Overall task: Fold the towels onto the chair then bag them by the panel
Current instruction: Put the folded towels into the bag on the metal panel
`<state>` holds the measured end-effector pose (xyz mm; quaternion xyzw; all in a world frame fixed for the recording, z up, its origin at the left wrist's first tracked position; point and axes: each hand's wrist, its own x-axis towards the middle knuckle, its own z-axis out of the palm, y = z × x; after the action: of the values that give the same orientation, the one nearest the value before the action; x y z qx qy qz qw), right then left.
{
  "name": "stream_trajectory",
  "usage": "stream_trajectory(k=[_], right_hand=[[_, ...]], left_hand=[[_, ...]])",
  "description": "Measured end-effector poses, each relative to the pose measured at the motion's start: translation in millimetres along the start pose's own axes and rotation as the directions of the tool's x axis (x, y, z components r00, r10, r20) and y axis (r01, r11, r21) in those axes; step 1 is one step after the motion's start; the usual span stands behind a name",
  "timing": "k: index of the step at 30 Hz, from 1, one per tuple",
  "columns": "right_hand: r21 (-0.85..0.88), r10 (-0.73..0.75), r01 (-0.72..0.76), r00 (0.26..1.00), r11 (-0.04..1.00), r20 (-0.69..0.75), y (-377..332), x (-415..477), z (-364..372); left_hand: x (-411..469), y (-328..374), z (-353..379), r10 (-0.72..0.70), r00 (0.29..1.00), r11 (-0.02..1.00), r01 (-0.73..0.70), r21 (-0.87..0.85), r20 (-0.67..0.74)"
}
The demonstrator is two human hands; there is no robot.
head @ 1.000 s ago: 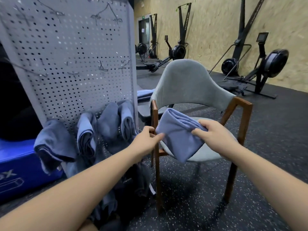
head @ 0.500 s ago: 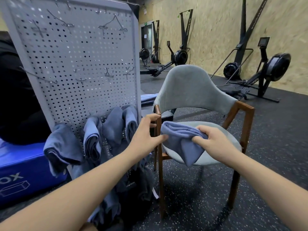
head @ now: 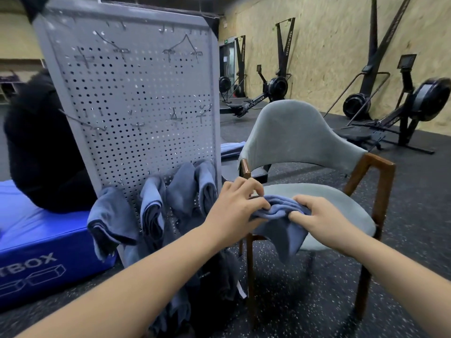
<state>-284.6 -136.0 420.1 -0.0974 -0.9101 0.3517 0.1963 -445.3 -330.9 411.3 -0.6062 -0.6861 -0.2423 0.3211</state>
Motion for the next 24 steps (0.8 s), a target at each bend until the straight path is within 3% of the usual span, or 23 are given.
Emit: stream_trajectory(k=[7, 11, 15, 18, 22, 24], right_hand=[[-0.044, 0.007, -0.006, 1.000, 0.999, 0.010, -1, 2, 0], [-0.182, 0.030, -0.031, 1.000, 0.983, -0.004, 2, 3, 9], [-0.267, -0.138, 0.109, 0.986, 0.958, -0.093, -14, 5, 25], [-0.061, -0.157, 0.154, 0.986, 0.986, -0.049, -37, 5, 32], [0.295, -0.037, -0.009, 0.988, 0.955, 0.150, -50, 8, 28], [0.351, -0.026, -0.049, 0.978, 0.935, 0.206, -53, 11, 25]], left_hand=[[-7, -18, -7, -0.244, 0.952, 0.967, 0.225, 0.119, 0.184], [-8, -13, -6, -0.274, 0.926, 0.948, 0.306, -0.088, 0.260], [-3, 3, -10, -0.299, 0.869, 0.877, 0.413, -0.246, 0.394], [1, 7, -17, -0.366, 0.833, 0.782, 0.517, -0.348, 0.415], [3, 2, -36, -0.416, 0.748, 0.618, 0.650, -0.443, 0.517], [3, -1, -47, -0.384, 0.721, 0.585, 0.673, -0.452, 0.577]])
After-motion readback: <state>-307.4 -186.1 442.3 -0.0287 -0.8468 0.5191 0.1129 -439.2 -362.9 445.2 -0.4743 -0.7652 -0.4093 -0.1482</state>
